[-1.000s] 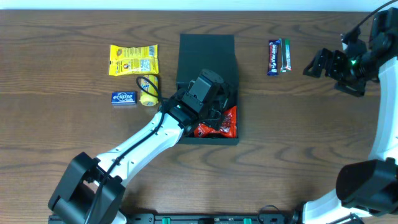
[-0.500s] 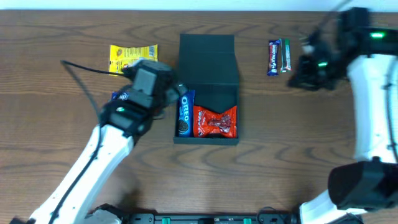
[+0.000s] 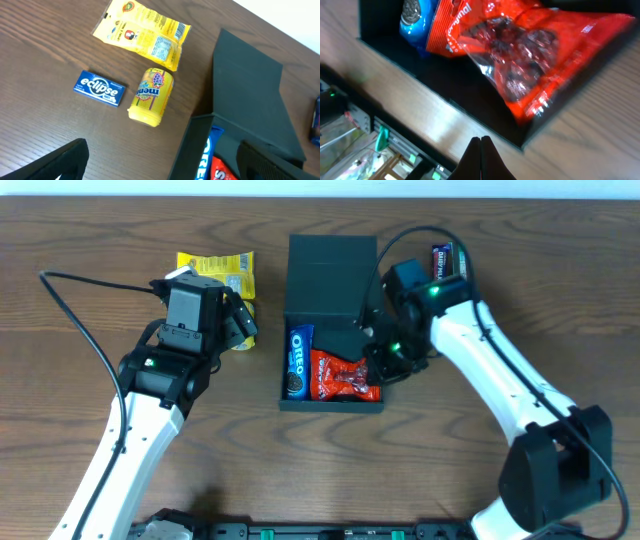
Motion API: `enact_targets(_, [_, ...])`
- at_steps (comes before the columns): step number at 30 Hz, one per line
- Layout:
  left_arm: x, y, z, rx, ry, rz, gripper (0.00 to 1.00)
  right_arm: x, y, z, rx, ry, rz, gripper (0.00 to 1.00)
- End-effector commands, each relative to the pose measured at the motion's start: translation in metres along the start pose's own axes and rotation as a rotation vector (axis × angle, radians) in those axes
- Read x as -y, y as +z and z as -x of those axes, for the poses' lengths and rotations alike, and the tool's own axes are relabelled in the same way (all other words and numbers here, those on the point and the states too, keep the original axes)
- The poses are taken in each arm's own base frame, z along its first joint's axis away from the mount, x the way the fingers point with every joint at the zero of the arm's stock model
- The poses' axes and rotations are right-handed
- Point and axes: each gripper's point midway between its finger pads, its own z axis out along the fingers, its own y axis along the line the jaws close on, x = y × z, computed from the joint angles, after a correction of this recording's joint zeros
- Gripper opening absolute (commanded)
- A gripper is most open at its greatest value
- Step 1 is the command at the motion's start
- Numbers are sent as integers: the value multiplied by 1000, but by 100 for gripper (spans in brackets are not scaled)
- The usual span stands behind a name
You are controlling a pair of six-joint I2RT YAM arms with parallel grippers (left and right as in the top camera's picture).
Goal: Pack container
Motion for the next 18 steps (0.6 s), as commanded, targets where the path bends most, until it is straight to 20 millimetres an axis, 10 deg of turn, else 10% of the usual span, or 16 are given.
enact_targets(1, [3, -4, -2, -9, 62, -26, 95, -2, 14, 0, 13, 8, 5, 1])
enact_targets(13, [9, -4, -7, -38, 79, -64, 95, 16, 88, 21, 53, 12, -50, 1])
enact_targets(18, [7, -4, -10, -49, 81, -55, 95, 16, 88, 23, 44, 17, -50, 1])
